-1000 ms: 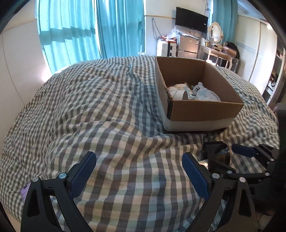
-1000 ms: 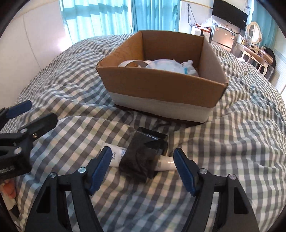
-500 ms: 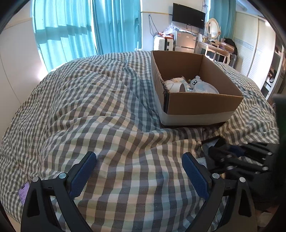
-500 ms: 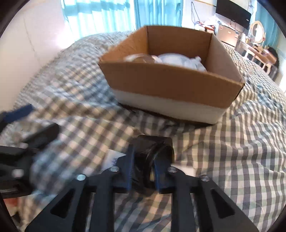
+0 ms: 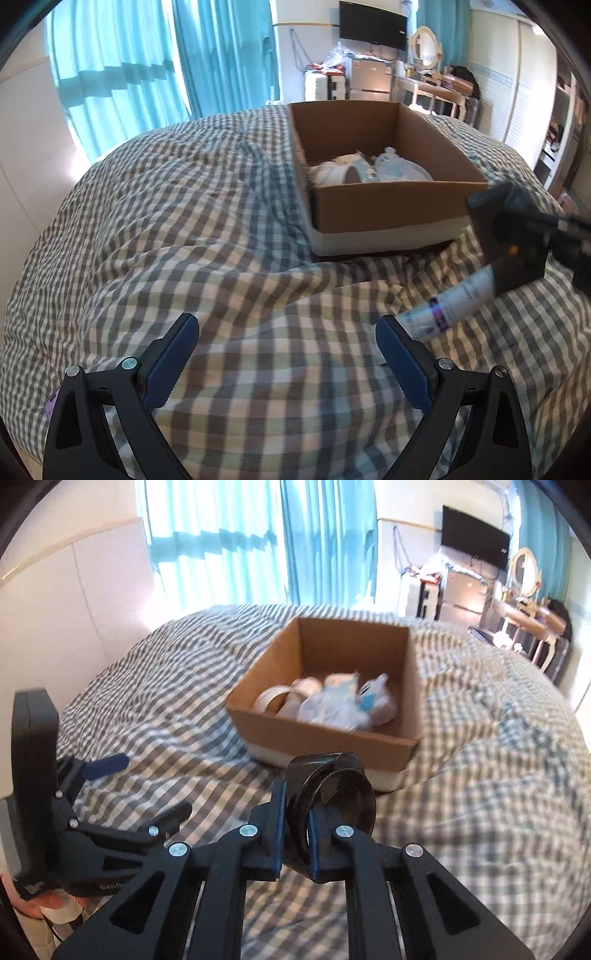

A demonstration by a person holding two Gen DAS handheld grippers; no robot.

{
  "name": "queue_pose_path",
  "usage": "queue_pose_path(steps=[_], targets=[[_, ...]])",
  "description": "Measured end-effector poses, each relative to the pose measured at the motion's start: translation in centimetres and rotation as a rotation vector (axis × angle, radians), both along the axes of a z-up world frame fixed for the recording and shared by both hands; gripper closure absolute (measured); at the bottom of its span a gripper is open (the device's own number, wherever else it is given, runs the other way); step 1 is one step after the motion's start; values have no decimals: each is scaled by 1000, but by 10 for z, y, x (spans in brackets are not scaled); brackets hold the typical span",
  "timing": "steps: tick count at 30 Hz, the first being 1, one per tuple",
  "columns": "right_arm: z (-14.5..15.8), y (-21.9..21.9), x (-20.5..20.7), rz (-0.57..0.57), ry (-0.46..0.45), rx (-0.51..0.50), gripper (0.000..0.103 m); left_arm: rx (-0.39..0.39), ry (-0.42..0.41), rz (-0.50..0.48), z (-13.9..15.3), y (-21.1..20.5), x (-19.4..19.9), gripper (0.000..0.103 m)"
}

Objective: Organize objects
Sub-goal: 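Grasp the black cup with the right tool while the left tool grasps the toothpaste tube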

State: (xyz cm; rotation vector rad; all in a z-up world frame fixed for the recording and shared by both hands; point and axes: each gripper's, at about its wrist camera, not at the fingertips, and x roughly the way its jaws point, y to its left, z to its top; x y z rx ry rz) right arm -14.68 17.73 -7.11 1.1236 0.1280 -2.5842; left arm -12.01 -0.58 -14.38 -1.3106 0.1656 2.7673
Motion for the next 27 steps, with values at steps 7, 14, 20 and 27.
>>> queue_pose_path(steps=[7, 14, 20, 27], targets=[[9, 38, -3, -75, 14, 4, 93, -19, -9, -85, -5, 38, -5, 4], [0, 79, -11, -137, 8, 15, 93, -32, -28, -222, -19, 89, -14, 4], [-15, 98, -14, -169, -1, 34, 93, -40, -94, -286, -43, 113, -25, 4], [-32, 109, -21, -160, -52, -23, 93, -75, -217, -337, -75, 127, -37, 34]])
